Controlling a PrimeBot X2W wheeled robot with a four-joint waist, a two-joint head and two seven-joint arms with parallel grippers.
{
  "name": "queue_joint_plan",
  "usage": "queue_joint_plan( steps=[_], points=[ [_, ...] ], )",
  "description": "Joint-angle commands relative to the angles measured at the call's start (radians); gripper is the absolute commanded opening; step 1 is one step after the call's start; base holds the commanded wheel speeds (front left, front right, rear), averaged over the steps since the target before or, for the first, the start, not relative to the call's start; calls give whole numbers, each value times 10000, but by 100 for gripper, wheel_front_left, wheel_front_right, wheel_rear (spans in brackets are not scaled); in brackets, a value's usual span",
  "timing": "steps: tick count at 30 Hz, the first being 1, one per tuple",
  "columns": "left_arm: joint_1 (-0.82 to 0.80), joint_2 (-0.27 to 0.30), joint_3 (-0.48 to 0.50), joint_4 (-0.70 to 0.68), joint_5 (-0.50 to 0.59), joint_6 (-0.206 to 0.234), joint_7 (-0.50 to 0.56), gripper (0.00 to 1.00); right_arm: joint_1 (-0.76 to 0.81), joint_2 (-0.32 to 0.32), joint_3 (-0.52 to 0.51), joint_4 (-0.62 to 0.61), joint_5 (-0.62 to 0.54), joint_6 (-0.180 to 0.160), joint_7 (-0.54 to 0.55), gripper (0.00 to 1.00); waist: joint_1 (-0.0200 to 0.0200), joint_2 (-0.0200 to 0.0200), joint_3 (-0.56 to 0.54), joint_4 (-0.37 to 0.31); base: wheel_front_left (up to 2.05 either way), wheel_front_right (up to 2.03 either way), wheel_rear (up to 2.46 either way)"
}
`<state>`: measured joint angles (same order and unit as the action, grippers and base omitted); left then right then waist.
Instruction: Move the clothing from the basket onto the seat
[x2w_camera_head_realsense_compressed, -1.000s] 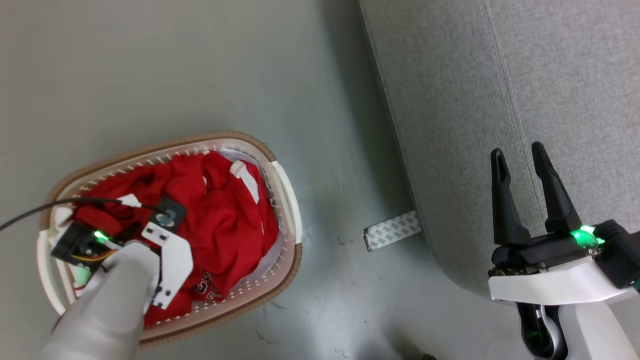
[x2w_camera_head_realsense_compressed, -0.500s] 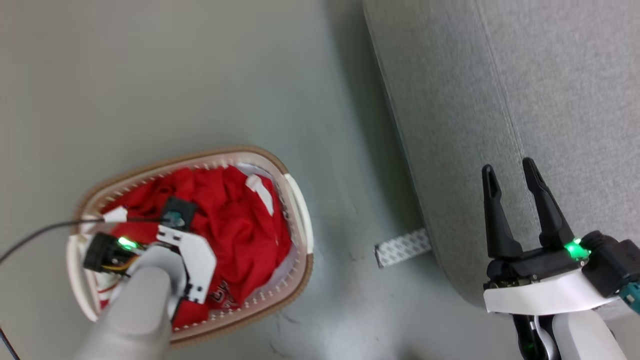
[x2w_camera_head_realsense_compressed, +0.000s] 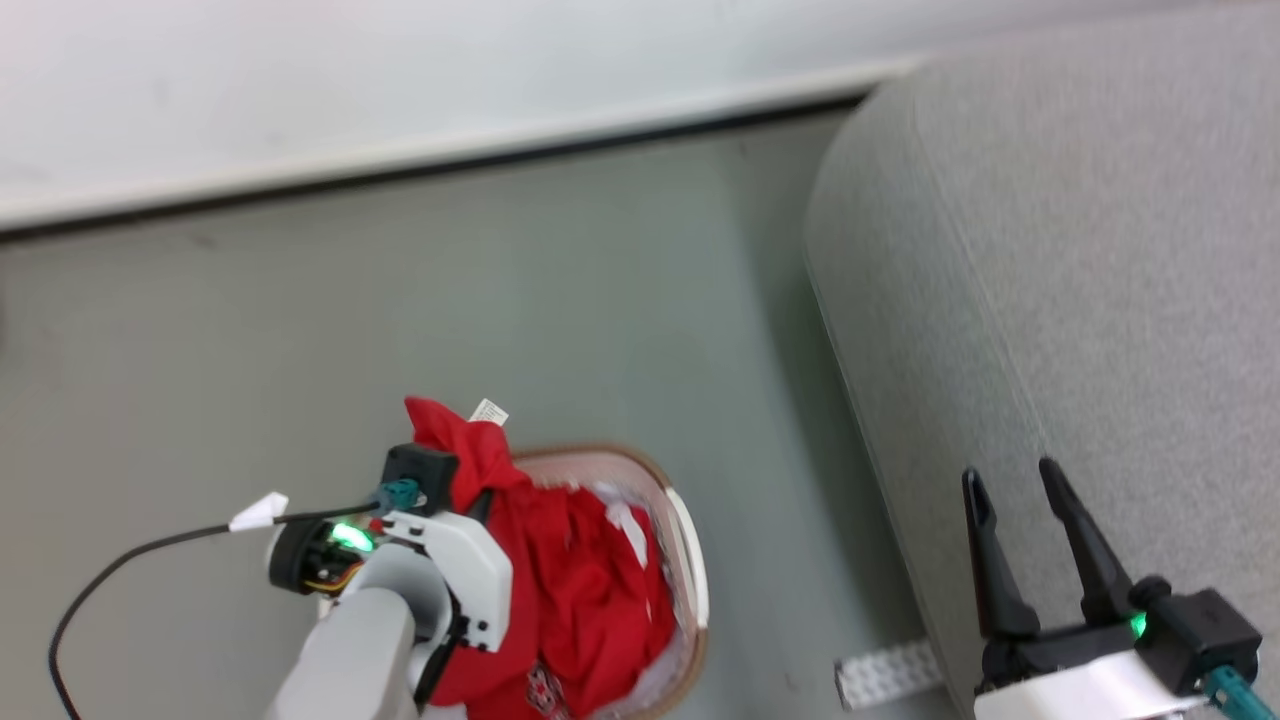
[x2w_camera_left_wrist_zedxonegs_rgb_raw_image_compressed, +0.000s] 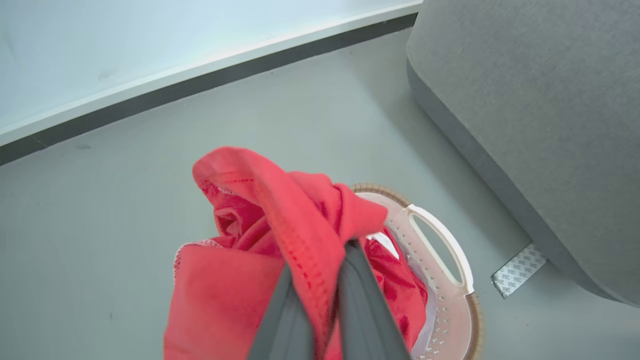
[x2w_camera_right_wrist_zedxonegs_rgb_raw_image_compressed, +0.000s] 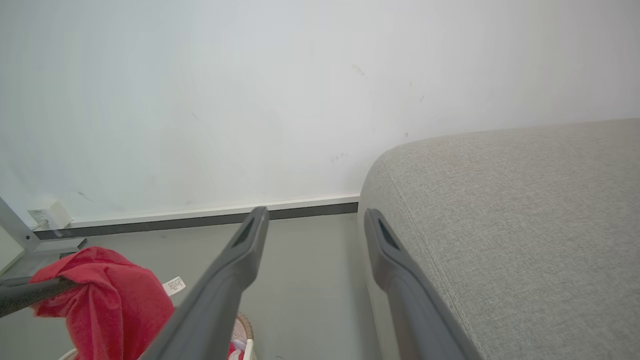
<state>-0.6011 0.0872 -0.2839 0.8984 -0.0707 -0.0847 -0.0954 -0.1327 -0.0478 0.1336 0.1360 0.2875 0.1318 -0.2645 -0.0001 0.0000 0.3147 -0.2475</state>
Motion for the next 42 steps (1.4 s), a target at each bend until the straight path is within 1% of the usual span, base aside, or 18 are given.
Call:
queue_joint_plan(
  steps=[1, 6, 14, 21, 26, 29, 34, 38, 42],
  points=[
    [237, -53, -10, -264, -121, -27, 33, 0, 254, -45, -41, 59, -106, -21, 0, 100, 1, 0, -1219, 595, 0, 0, 0],
    [827, -154, -78, -1789, -476, -87, 395, 0, 797, -43, -91, 152, -242, -21, 0, 100, 1, 0, -2053, 686, 0, 0, 0],
    [1688, -141, -189, -4822, -849, -45, 1615, 0, 1494, -42, -147, 223, -330, -21, 0, 100, 1, 0, -2996, 641, 0, 0, 0],
    [2010, -172, -334, -7271, -1096, 36, 2697, 0, 1550, -40, -149, 74, -366, -21, 0, 100, 1, 0, -3170, 602, 0, 0, 0],
    [2165, -192, -512, -8235, -1143, 126, 3142, 0, 1428, -39, 46, -130, -419, -21, 0, 100, 1, 0, -3197, 552, 0, 0, 0],
    [2259, -207, -645, -8673, -1212, 149, 3337, 0, 1322, -39, 266, -470, -408, -21, 0, 100, 1, 0, -3196, 544, 0, 0, 0],
    [2428, -217, -863, -9220, -1284, 157, 3573, 0, 954, -93, 1393, -782, -528, -21, 2, 100, 1, 0, -3185, 590, 0, 0, 0],
    [2463, -203, -954, -9405, -1314, 172, 3672, 0, 231, -617, 2451, -622, -359, -21, 2, 100, 1, 0, -3184, 632, 0, 0, 0],
    [2509, -172, -1003, -9470, -1297, 212, 3693, 0, -905, -1101, 3691, -166, -302, -23, 2, 100, 1, 0, -3185, 590, 0, 0, 0]
  ],
)
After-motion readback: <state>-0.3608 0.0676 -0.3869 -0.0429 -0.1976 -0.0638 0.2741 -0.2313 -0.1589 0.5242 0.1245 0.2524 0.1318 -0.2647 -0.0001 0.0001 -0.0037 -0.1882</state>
